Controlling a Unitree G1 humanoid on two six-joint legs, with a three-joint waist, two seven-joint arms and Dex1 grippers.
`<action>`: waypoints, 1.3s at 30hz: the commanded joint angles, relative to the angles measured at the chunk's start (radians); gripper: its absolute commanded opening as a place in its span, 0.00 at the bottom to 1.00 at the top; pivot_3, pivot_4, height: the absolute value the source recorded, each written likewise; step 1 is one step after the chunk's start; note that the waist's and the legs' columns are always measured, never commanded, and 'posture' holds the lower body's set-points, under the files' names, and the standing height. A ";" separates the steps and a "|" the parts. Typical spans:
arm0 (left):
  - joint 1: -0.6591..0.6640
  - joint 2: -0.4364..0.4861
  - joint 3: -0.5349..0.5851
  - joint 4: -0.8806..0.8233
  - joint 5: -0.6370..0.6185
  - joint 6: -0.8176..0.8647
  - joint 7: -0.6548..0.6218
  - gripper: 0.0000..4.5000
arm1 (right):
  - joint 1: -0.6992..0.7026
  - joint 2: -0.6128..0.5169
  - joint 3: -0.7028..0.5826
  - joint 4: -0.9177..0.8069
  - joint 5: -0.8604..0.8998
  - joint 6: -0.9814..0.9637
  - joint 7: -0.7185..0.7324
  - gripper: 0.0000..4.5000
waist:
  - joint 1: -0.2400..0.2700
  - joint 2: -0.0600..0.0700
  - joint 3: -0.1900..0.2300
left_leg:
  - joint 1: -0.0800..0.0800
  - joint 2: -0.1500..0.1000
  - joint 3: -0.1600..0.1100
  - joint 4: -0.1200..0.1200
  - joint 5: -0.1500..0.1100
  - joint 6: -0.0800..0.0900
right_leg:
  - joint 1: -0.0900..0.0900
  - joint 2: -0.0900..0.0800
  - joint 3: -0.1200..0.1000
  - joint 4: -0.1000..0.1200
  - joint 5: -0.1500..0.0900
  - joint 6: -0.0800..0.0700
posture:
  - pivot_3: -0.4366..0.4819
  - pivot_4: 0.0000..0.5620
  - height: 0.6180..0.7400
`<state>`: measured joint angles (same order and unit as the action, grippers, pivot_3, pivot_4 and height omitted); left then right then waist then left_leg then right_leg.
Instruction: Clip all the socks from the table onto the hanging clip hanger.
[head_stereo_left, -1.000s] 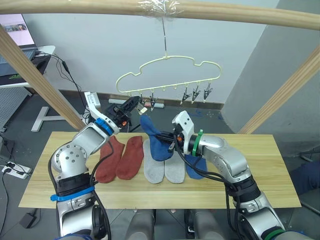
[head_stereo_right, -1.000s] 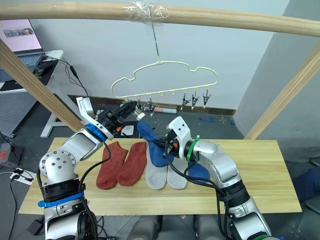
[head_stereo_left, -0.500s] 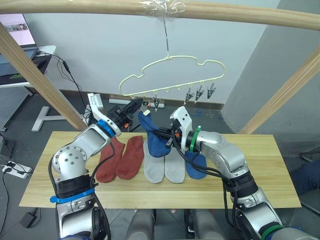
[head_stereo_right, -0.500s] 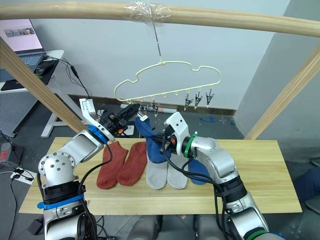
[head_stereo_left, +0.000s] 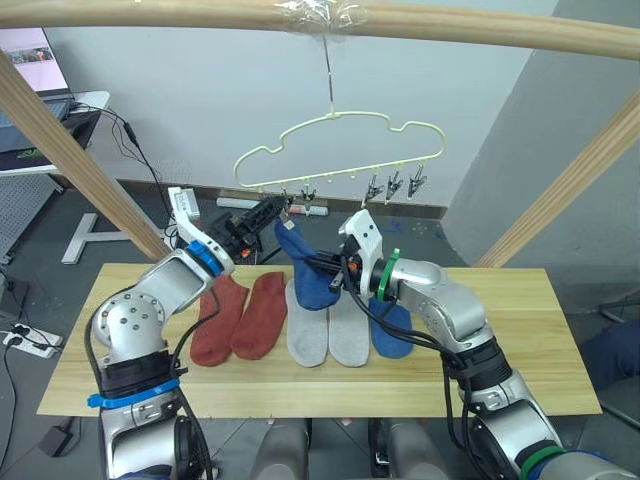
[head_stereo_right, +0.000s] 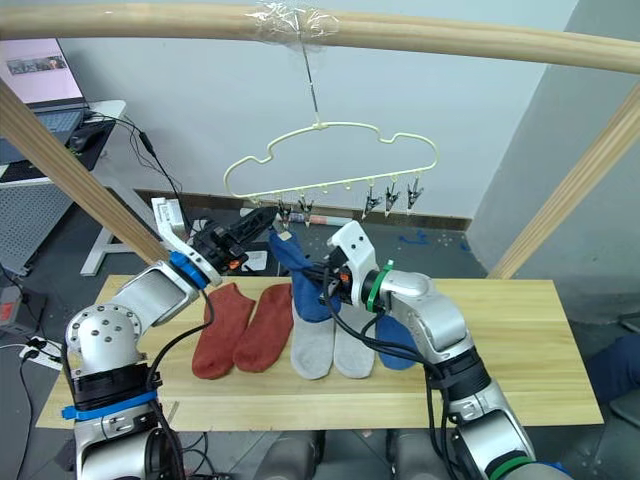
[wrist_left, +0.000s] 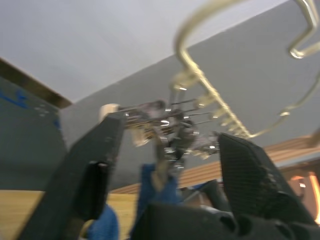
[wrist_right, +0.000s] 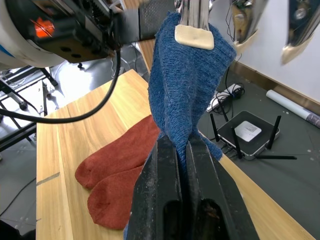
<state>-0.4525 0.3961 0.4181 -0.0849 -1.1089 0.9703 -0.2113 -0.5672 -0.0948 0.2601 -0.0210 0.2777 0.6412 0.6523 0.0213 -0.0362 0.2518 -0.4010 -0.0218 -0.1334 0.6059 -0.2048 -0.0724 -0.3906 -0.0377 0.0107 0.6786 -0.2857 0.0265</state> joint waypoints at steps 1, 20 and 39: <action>0.036 0.078 -0.016 -0.045 0.043 0.008 -0.047 0.87 | 0.011 0.046 -0.010 -0.058 0.054 0.028 -0.013 0.00 | 0.000 0.000 0.000 | 0.000 0.000 0.000 0.000 0.000 0.000 | 0.000 0.000 0.000 0.000 0.000 0.000 | 0.66 0.39 1.00; 0.190 0.154 -0.165 -0.162 0.319 -0.182 -0.189 0.88 | 0.017 -0.003 -0.059 -0.060 0.144 0.124 -0.037 0.99 | 0.005 0.000 0.000 | -0.001 0.000 0.001 -0.008 0.002 -0.005 | -0.006 -0.002 0.001 -0.001 -0.001 -0.002 | 0.67 0.36 1.00; 0.120 -0.053 -0.388 -0.120 0.787 -0.673 -0.155 0.71 | 0.065 -0.249 -0.190 -0.364 0.195 0.059 -0.031 1.00 | 0.001 0.000 0.000 | -0.014 0.000 0.001 0.000 0.003 -0.005 | -0.016 -0.001 -0.001 0.002 0.000 -0.002 | 0.60 0.38 1.00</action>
<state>-0.3242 0.3465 0.0252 -0.1895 -0.3410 0.3226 -0.3790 -0.4955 -0.3412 0.0948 -0.3335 0.4485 0.7038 0.6114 0.0223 -0.0367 0.2515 -0.4155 -0.0220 -0.1325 0.6065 -0.2024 -0.0766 -0.4064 -0.0380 0.0093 0.6804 -0.2857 0.0241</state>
